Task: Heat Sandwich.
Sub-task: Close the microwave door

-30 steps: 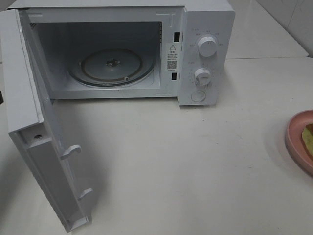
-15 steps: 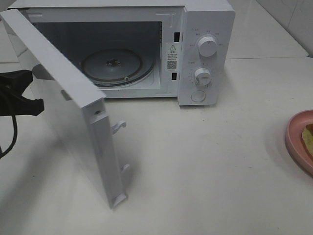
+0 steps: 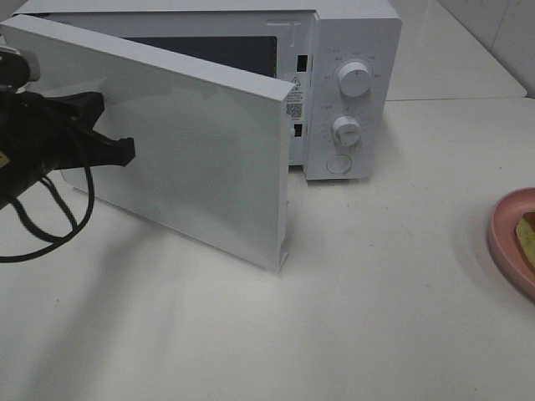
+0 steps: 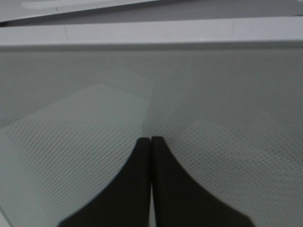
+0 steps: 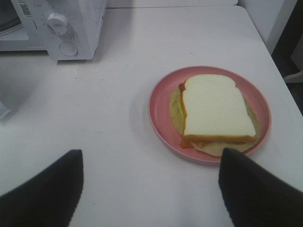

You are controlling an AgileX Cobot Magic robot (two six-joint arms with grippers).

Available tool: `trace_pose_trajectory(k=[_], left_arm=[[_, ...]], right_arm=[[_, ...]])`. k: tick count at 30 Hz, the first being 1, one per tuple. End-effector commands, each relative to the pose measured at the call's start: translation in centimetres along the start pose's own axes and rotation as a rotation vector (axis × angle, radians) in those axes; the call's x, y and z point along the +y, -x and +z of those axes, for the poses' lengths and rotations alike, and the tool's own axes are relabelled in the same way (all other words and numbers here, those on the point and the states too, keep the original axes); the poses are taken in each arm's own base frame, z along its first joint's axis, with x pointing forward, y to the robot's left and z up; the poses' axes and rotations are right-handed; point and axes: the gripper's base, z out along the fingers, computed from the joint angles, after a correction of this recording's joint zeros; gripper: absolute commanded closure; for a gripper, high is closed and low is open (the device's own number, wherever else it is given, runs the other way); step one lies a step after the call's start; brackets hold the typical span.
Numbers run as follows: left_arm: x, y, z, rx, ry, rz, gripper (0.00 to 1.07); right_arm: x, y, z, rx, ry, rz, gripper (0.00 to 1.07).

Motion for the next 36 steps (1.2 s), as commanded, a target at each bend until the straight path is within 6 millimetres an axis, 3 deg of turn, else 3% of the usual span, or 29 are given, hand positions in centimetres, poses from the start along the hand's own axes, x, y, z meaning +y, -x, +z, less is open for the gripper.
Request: trace_pose_trajectory(k=[1,21,36], left_arm=[[-1.1,0.5,1.1,-0.001,0.011,-0.003,1.07],[-8.3,1.5,7.0,-0.04,-0.044,-0.024,1.07],[-10.1,2.2,10.2,-0.053,-0.057,-0.063,1.07]], right_arm=[[0.0,-0.2,-0.3,-0.035,0.002,-0.006,0.31],[0.0,-0.2,-0.3,-0.035,0.002,-0.006,0.31],[0.0,-0.2,-0.3,-0.035,0.001,-0.006,0.31]])
